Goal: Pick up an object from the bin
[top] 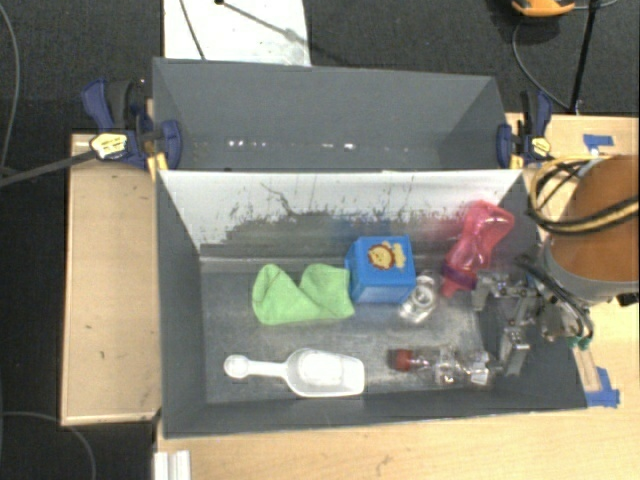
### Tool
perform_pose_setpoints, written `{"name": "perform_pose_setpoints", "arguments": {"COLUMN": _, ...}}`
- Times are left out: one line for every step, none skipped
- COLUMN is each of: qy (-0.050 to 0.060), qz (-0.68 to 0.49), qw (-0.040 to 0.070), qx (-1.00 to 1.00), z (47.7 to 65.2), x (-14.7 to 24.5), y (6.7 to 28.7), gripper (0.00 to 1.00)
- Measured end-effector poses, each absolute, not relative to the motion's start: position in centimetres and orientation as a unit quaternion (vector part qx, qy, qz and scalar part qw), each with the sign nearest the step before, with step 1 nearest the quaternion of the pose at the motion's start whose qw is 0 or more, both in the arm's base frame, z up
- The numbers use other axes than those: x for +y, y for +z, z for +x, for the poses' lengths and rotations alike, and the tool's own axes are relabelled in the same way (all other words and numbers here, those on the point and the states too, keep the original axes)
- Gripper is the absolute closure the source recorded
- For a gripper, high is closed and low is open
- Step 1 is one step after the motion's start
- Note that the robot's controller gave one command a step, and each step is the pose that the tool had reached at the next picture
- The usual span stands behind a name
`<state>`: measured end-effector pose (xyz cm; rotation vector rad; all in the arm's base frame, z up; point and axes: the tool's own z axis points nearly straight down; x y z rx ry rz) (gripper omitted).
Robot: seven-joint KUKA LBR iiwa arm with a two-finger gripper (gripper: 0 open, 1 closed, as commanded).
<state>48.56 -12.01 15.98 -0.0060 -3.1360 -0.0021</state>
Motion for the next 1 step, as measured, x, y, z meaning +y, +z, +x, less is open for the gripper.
{"name": "perform_pose_setpoints", "arguments": {"qy": 0.000, "qz": 0.001, "qw": -0.001, "qx": -1.000, "z": 48.76, "x": -11.97, "y": 16.40, "gripper": 0.00}}
